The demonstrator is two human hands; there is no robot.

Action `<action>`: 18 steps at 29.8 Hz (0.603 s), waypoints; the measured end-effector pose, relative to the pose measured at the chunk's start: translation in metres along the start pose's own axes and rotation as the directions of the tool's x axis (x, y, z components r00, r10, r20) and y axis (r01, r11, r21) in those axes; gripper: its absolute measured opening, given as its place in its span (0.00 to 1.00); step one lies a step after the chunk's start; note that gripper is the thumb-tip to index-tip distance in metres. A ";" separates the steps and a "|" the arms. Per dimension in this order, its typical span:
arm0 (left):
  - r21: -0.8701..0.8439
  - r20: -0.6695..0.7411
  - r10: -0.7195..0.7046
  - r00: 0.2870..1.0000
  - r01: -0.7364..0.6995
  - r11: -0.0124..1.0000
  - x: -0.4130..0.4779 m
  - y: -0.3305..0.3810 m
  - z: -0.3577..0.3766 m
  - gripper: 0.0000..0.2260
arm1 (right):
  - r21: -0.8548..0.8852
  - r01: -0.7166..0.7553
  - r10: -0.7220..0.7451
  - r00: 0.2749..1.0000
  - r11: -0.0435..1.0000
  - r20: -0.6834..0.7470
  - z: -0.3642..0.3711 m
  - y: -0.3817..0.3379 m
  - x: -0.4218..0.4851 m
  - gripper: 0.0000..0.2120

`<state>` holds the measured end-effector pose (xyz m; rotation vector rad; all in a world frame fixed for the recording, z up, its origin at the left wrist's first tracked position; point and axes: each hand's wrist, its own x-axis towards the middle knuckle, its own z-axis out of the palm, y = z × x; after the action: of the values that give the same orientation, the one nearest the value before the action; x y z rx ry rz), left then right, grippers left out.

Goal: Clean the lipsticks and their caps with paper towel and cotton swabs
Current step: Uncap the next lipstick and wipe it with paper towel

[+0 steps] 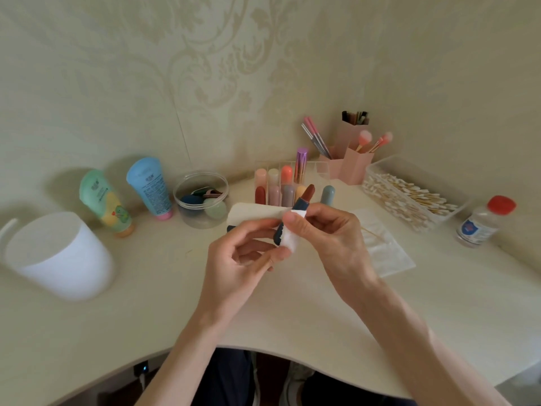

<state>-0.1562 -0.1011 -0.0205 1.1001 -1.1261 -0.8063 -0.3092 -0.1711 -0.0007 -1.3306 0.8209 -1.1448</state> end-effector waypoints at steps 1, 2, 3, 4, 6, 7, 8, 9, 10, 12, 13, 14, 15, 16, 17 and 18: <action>0.047 -0.016 0.036 0.999 -0.035 0.998 -0.001 -0.001 0.001 0.17 | -0.002 -0.011 0.011 1.000 1.000 0.004 0.001 0.001 0.000 0.31; 0.101 -0.033 0.075 0.997 -0.072 0.992 -0.001 -0.001 0.002 0.17 | -0.002 -0.020 0.020 1.000 1.000 0.010 0.003 0.001 -0.001 0.32; 0.152 -0.049 0.113 0.992 -0.104 0.983 -0.002 -0.002 0.003 0.17 | 0.001 -0.027 0.027 1.000 1.000 0.015 0.005 0.002 -0.001 0.33; 0.195 -0.061 0.144 0.988 -0.129 0.972 -0.003 -0.003 0.004 0.17 | -0.001 -0.030 0.030 0.999 1.000 0.016 0.007 0.002 -0.002 0.33; 0.268 -0.063 0.194 0.979 -0.171 0.948 -0.004 -0.004 0.005 0.17 | -0.013 -0.032 0.032 0.999 0.999 0.012 0.009 0.003 -0.002 0.32; 0.308 -0.055 0.220 0.974 -0.193 0.932 -0.004 -0.004 0.005 0.17 | -0.014 -0.032 0.032 0.999 0.999 0.007 0.009 0.003 -0.003 0.32; 0.341 -0.047 0.242 0.969 -0.213 0.916 -0.004 -0.005 0.005 0.16 | -0.014 -0.031 0.031 1.000 0.999 0.000 0.009 0.004 -0.003 0.31; 0.356 -0.042 0.253 0.967 -0.222 0.908 -0.005 -0.005 0.005 0.15 | -0.011 -0.030 0.030 1.000 0.999 -0.004 0.009 0.003 -0.003 0.30; 0.342 -0.043 0.245 0.969 -0.216 0.915 -0.004 -0.005 0.005 0.14 | -0.005 -0.030 0.030 1.000 1.000 -0.003 0.008 0.003 -0.003 0.30; 0.248 -0.054 0.177 0.983 -0.158 0.956 -0.003 -0.006 0.004 0.11 | 0.009 -0.031 0.031 0.999 0.999 0.013 0.007 0.002 -0.003 0.28; 0.184 -0.058 0.126 0.990 -0.114 0.976 -0.003 -0.007 0.004 0.10 | 0.015 -0.031 0.030 0.999 0.999 0.024 0.006 0.002 -0.003 0.25; 0.115 -0.055 0.078 0.995 -0.071 0.991 -0.001 -0.007 0.003 0.10 | 0.021 -0.030 0.029 0.999 0.999 0.039 0.004 0.002 -0.003 0.23; 0.053 -0.043 0.045 0.998 -0.043 0.998 0.000 -0.007 0.002 0.09 | 0.023 -0.029 0.027 0.998 0.999 0.057 0.003 0.003 -0.002 0.21; 0.003 -0.022 0.029 0.999 -0.029 1.000 0.001 -0.007 0.000 0.09 | 0.026 -0.028 0.026 0.996 0.999 0.083 0.002 0.004 -0.002 0.20; -0.038 0.006 0.021 1.000 -0.021 0.999 0.001 -0.006 -0.001 0.09 | 0.031 -0.030 0.026 0.993 0.999 0.114 0.001 0.004 -0.001 0.19; -0.077 0.036 0.011 0.999 -0.008 0.997 0.002 -0.005 -0.002 0.09 | 0.036 -0.033 0.027 0.989 0.999 0.146 0.000 0.005 -0.001 0.18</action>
<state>-0.1532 -0.1036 -0.0246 1.0185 -1.1209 -0.8586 -0.3092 -0.1712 -0.0054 -1.3485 0.7072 -1.0228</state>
